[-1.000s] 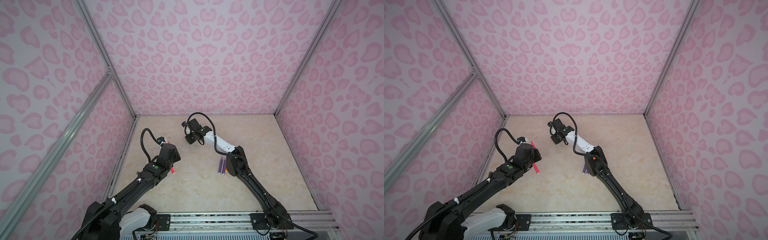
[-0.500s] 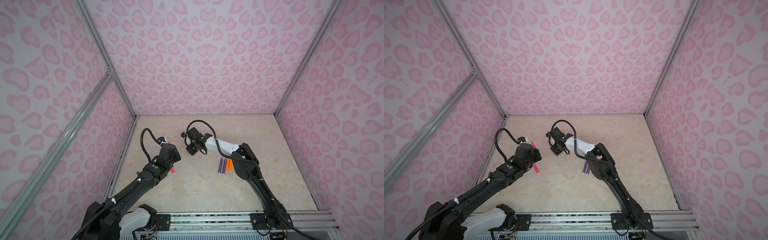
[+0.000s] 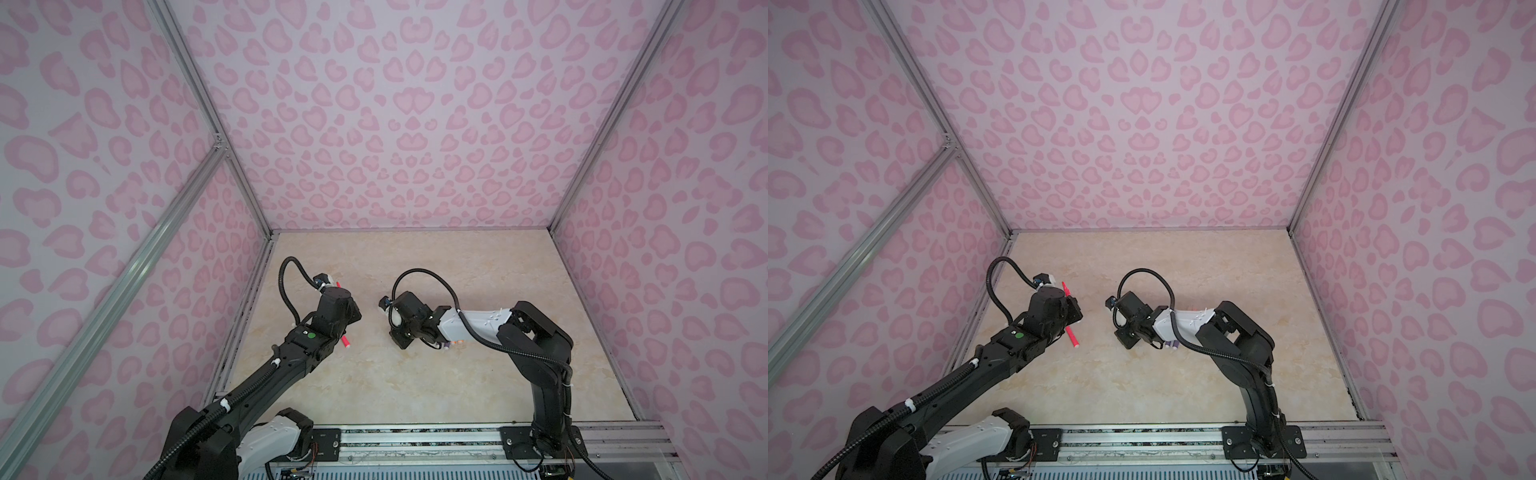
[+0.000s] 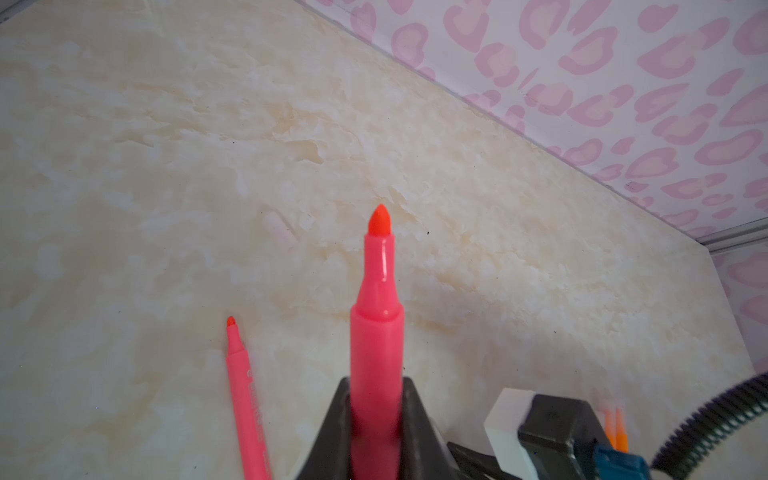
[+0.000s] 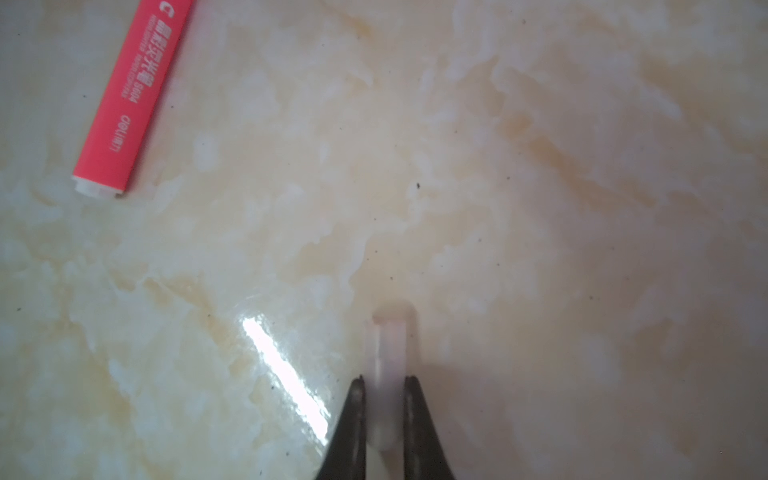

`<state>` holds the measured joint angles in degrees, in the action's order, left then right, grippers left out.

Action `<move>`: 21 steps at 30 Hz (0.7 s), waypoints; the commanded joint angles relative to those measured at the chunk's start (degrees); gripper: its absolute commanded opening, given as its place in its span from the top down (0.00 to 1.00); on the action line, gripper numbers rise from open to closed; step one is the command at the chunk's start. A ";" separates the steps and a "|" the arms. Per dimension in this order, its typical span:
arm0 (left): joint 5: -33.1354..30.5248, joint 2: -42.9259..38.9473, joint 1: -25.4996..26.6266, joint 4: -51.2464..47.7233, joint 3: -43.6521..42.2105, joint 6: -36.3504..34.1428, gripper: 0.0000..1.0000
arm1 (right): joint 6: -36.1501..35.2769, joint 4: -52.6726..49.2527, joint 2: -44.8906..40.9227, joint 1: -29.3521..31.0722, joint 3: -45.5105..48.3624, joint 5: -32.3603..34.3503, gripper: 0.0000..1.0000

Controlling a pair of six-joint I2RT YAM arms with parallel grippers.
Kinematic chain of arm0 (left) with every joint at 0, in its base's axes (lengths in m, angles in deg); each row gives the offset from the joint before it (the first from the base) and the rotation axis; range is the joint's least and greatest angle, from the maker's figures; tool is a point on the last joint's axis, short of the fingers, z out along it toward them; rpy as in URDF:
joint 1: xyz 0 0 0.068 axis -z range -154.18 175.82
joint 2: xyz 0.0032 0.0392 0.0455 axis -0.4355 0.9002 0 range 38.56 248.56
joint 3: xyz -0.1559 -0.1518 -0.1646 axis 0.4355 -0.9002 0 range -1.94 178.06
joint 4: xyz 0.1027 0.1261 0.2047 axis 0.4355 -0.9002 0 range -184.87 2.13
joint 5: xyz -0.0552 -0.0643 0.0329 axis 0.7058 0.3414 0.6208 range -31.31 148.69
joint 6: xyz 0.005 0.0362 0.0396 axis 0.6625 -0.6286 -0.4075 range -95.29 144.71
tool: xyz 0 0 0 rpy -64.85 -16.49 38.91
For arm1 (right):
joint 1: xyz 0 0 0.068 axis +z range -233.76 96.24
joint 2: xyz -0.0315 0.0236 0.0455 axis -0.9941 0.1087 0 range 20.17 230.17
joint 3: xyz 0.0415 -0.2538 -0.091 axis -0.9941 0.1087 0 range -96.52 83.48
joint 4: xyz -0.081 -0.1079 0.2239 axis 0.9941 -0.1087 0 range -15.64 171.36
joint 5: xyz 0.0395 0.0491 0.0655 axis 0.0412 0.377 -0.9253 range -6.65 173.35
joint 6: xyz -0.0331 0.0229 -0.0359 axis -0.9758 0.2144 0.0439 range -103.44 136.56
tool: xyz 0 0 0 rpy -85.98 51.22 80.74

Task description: Insert the pens into the pen caps

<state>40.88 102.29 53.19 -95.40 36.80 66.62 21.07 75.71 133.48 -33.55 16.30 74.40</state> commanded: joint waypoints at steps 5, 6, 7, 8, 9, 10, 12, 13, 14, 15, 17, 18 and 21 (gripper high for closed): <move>0.15 1.53 -0.12 0.99 0.36 0.49 0.97 | 1.72 -1.99 0.30 0.84 1.46 6.28 0.33; 0.22 1.58 -0.13 0.94 0.32 0.61 0.97 | 1.73 -1.79 0.00 0.94 2.03 7.12 0.30; 0.29 1.66 -0.09 0.94 0.35 0.60 0.97 | 1.74 -1.67 -0.33 1.08 2.46 7.81 0.29; 0.31 1.67 -0.13 0.92 0.37 0.70 0.97 | 1.81 -1.62 -0.44 1.10 2.78 8.25 0.28; 0.31 1.67 -0.13 0.94 0.33 0.70 0.97 | 1.90 -1.58 -0.47 1.03 2.92 8.81 0.29; 0.35 1.71 -0.14 0.97 0.36 0.71 0.97 | 1.98 -1.62 -0.34 1.10 3.01 9.30 0.29; 0.31 1.61 -0.19 1.05 0.29 0.71 0.97 | 2.08 -2.00 0.08 0.96 2.91 10.43 0.31; 0.31 1.58 -0.22 0.94 0.35 0.72 0.97 | 2.08 -2.37 0.36 0.92 2.76 11.02 0.32; 0.22 1.58 -0.22 0.86 0.36 0.72 0.97 | 2.12 -2.60 0.56 0.89 2.62 11.59 0.33; 0.22 1.51 -0.22 0.89 0.30 0.71 0.97 | 2.17 -2.63 0.67 0.91 2.61 12.01 0.33; 0.14 1.45 -0.20 0.87 0.31 0.69 0.97 | 2.21 -2.69 0.68 0.69 2.76 12.16 0.34; 0.10 1.41 -0.21 0.89 0.35 0.70 0.97 | 2.24 -2.63 0.52 0.71 2.88 12.36 0.34; 0.22 1.40 -0.20 0.88 0.30 0.70 0.97 | 2.17 -2.53 -0.22 0.65 3.64 12.73 0.34</move>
<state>41.32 103.82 53.15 -95.40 36.80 66.69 23.65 79.03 132.85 -32.76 18.82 84.19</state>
